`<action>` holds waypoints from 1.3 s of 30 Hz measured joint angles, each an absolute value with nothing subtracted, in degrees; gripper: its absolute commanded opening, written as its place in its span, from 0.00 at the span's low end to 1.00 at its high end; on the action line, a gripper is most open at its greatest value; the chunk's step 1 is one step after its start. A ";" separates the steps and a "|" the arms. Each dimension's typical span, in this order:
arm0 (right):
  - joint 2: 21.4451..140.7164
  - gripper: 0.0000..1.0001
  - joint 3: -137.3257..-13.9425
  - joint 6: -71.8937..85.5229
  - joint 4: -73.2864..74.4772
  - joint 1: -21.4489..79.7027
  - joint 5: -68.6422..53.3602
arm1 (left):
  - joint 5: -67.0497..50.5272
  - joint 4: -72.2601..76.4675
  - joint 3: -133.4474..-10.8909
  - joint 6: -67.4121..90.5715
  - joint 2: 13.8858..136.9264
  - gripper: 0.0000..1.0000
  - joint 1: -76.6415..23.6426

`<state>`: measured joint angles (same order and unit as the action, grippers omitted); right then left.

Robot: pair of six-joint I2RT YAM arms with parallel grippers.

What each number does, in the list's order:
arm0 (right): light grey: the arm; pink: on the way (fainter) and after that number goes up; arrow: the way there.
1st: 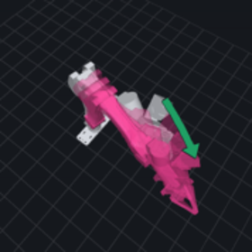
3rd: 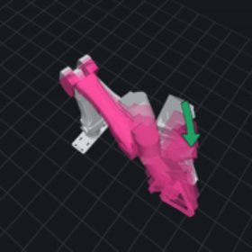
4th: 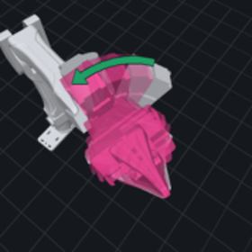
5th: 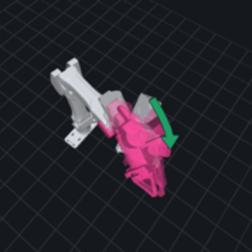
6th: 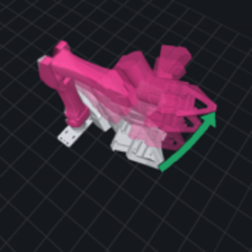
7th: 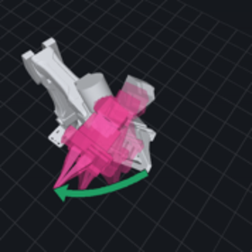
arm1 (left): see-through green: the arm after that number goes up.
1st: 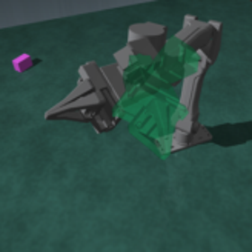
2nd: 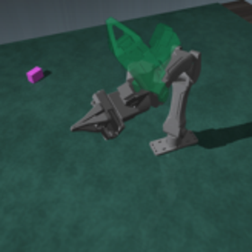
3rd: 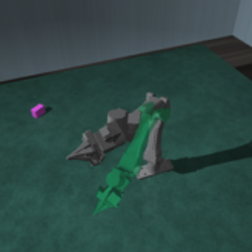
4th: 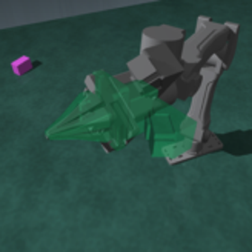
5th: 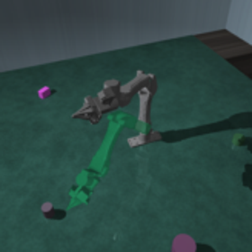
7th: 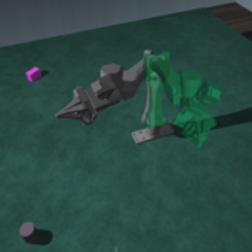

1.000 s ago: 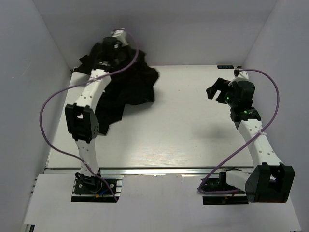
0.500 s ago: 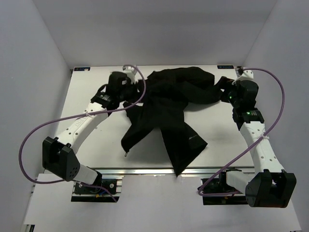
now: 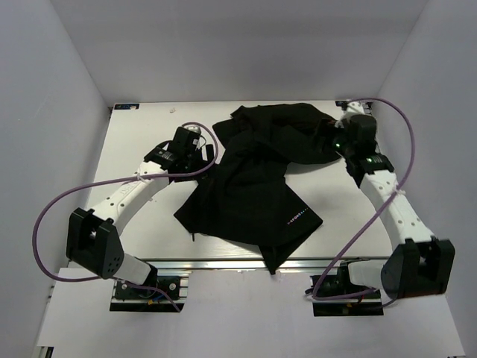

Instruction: Zip up the jacket

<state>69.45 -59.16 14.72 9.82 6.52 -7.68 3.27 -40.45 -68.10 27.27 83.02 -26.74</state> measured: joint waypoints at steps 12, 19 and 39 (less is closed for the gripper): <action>113.43 0.89 -110.54 21.23 24.12 23.62 7.14 | 8.16 -41.36 -67.68 31.86 76.38 0.98 -15.55; 136.86 0.65 -130.80 24.84 32.99 24.29 9.78 | 8.56 -40.62 -66.98 32.40 74.67 0.98 -13.98; 97.23 0.00 -101.10 13.54 13.21 33.39 -9.45 | 12.29 -41.80 -66.06 35.14 70.70 0.98 -12.82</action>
<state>97.23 -101.10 13.54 13.21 33.39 -9.45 12.29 -41.80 -66.06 35.14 70.70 -12.82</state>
